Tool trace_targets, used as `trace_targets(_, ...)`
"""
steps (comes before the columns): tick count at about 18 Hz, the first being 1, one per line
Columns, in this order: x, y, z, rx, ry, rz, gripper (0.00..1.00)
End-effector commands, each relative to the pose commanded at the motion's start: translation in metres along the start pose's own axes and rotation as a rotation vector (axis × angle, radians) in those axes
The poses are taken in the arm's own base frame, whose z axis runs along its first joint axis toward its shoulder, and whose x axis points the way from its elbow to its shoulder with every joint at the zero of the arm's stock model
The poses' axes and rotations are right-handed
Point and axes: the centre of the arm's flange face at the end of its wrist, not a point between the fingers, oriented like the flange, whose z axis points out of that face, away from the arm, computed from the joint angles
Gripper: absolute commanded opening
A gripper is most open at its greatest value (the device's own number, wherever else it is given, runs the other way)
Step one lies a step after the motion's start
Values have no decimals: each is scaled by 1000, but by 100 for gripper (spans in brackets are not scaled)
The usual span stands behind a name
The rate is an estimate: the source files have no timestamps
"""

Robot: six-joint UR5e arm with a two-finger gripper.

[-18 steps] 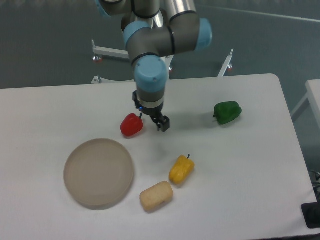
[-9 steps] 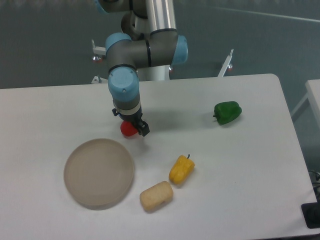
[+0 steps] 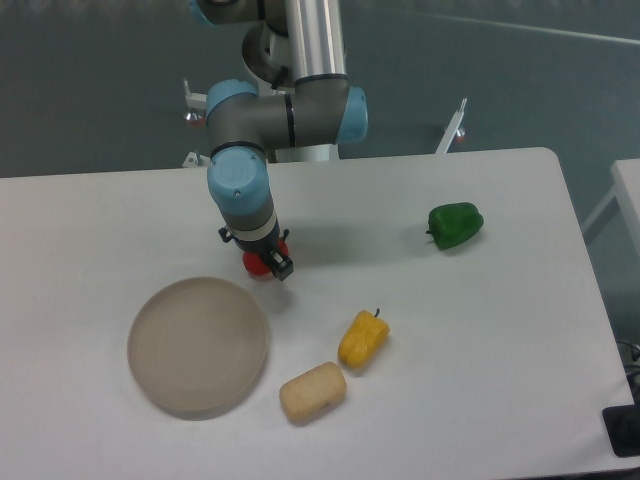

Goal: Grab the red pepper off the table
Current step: 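Close the gripper around the red bell pepper, then lift the red pepper and carry it away from the plate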

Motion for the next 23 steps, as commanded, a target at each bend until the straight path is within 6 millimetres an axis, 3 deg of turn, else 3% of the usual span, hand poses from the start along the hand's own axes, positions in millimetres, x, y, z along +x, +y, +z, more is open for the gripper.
trace_targets(2,-19,23,-14,14,-12,-50,25)
trace_targets(3,-39,49,-38,43,-35,-104,25)
trace_targets(4,-47,59,-49,62,-43,-128,25)
trace_targets(7,-85,98,-65,161,-23,-224,26)
trace_targets(9,-112,119,-88,197,-63,-252,26)
trace_targets(13,-181,174,-100,193,-83,-253,26)
trace_targets(17,-231,191,-113,179,-87,-240,26)
trace_targets(23,-233,194,-111,151,-91,-113,26)
